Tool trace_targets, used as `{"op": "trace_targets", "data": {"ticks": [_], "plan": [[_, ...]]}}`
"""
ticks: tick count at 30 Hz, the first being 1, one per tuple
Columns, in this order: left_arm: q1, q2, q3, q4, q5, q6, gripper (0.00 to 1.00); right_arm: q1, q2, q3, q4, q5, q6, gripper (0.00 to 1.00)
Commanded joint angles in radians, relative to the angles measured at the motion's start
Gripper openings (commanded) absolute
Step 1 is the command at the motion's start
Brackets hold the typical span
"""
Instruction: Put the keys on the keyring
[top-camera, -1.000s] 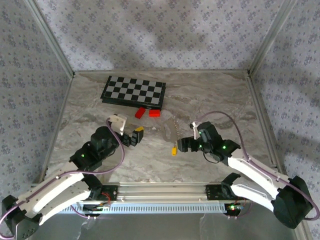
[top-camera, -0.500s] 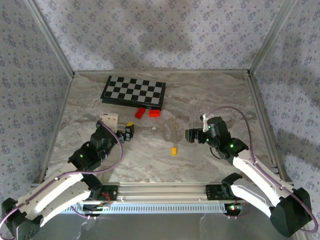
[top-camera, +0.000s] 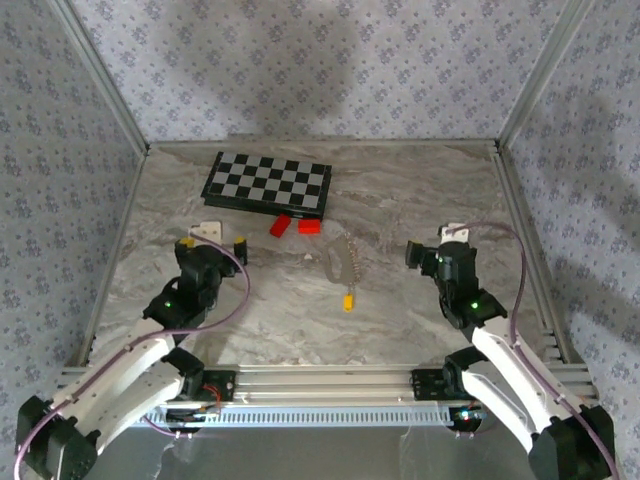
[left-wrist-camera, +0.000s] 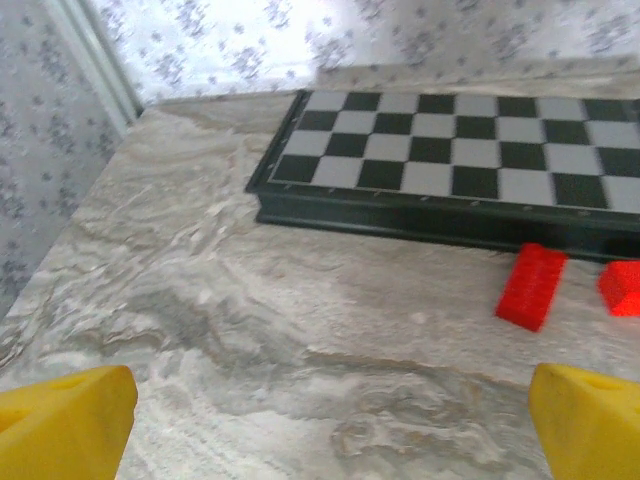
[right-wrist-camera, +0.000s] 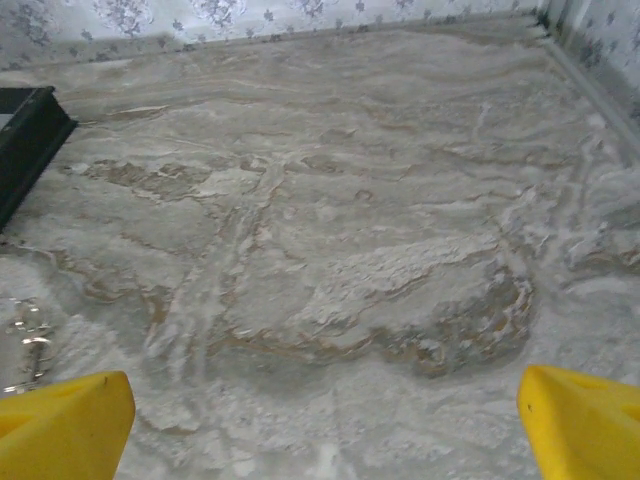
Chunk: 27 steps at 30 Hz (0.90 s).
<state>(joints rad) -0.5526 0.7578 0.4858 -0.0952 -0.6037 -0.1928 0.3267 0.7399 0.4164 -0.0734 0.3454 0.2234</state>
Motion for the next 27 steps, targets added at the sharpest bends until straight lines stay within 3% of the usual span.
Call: {"op": "trace_targets", "data": {"ticks": [1,17,27], "plan": [[0.056,0.027,0.004,0.067,-0.009,0.017,1.0,-0.033,-0.01,-0.035,0.098,0.046,-0.091,1.0],[0.236,0.082,-0.074,0.126,0.014,0.002,1.0,-0.173,0.045,-0.208,0.303,-0.036,-0.13,1.0],[0.33,0.205,-0.144,0.342,0.013,0.029,1.0,-0.197,0.192,-0.202,0.472,-0.072,-0.194,1.0]]}}
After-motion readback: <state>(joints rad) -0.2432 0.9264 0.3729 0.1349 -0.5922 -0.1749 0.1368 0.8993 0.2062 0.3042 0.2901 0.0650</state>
